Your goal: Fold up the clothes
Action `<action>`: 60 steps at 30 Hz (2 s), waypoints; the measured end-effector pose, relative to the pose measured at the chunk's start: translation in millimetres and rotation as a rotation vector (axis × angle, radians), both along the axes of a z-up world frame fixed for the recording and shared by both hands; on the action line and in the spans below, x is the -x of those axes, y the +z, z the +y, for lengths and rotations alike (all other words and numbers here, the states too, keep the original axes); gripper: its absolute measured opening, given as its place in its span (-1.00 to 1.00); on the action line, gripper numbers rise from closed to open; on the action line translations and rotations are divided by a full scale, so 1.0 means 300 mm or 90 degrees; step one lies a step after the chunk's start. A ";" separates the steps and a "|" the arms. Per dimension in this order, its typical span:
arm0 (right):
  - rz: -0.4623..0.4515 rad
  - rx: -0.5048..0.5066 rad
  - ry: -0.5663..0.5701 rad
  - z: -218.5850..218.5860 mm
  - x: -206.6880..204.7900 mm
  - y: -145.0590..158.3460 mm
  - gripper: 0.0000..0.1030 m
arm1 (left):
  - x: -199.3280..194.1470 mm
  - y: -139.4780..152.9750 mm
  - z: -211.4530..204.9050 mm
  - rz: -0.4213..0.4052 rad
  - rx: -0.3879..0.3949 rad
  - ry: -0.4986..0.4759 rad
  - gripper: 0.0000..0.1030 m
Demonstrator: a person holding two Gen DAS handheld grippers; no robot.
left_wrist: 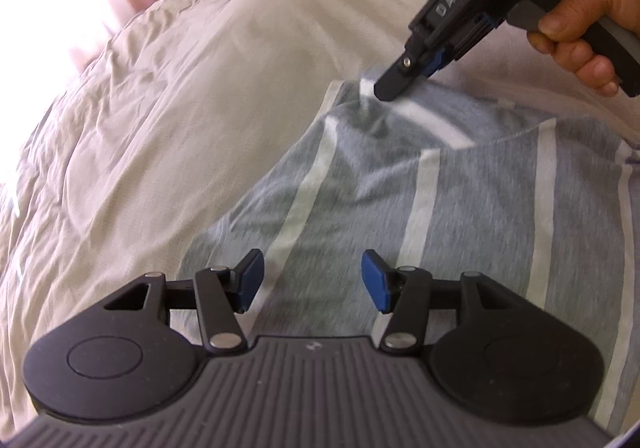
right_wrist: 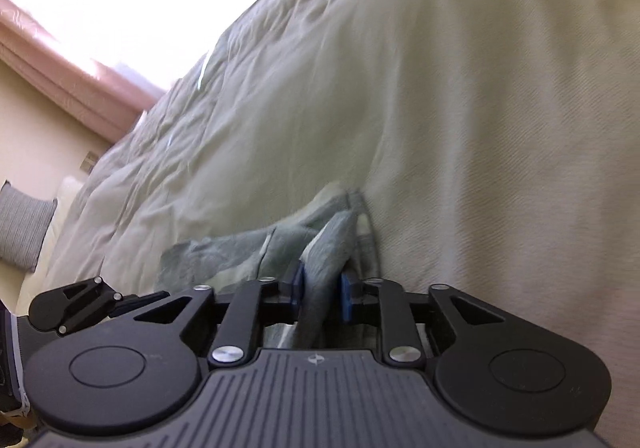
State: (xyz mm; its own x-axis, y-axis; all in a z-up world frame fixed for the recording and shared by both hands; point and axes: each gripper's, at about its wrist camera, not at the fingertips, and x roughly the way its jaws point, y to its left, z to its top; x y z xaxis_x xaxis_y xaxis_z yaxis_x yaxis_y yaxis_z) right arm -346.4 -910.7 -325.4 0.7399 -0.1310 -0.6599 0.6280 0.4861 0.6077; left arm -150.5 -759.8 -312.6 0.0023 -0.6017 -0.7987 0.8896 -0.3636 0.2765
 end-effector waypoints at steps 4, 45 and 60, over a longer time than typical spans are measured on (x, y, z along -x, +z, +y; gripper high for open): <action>-0.006 0.020 -0.039 0.034 0.097 0.053 -0.22 | 0.039 0.035 -0.071 0.002 0.018 -0.046 -0.04; -0.110 -0.076 0.084 0.021 -0.065 -0.034 -0.20 | -0.027 0.111 -0.234 0.109 0.055 -0.133 -0.96; -0.132 -0.073 0.161 0.040 -0.103 -0.059 -0.04 | -0.021 0.106 -0.262 0.111 0.056 -0.153 -0.95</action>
